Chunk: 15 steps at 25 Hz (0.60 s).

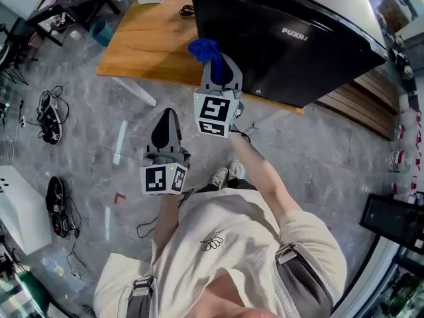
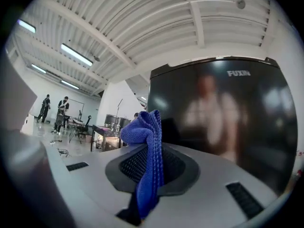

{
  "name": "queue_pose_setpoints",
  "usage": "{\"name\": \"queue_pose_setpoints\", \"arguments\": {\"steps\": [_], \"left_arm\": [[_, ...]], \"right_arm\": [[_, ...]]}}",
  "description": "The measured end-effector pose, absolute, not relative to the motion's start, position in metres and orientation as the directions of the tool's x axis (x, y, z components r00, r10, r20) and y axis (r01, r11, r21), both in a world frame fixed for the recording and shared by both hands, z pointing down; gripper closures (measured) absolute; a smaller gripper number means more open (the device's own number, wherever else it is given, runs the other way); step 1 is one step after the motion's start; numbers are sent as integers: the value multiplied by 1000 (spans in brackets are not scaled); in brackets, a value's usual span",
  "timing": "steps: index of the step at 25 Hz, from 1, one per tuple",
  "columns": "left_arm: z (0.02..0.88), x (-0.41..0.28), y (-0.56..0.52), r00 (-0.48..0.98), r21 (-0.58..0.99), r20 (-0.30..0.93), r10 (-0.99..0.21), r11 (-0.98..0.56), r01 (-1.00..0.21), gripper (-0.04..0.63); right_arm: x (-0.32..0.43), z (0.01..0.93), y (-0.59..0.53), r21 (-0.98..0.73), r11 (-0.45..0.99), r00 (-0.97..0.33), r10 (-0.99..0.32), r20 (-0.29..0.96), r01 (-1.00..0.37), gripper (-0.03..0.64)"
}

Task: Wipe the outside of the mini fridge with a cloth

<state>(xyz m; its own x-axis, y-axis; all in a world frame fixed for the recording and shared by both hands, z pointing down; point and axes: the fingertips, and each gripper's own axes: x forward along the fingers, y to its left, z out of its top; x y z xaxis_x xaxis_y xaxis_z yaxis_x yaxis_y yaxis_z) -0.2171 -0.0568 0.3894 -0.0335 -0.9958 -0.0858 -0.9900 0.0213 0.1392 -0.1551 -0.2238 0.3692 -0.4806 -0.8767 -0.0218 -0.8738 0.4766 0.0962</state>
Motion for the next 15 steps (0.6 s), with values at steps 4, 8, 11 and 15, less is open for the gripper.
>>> {"name": "queue_pose_setpoints", "arguments": {"steps": [4,8,11,15], "left_arm": [[393,-247,-39,-137,155,-79,-987,123,-980,591],[398,-256,-29,-187,162,-59,-981,176,-971,591],[401,-256,-29,-185,156,-48,-982,175,-972,591],[398,-250,-31,-162,160,-59,-985,151,-975,591]], "right_arm": [[-186,383,-239,136,489,-492,-870,13,-861,555],[-202,392,-248,164,499,-499,-866,44,-851,555],[-200,397,-248,165,489,-489,-871,45,-857,555],[-188,395,-242,181,473,-474,-879,41,-862,555]]}}
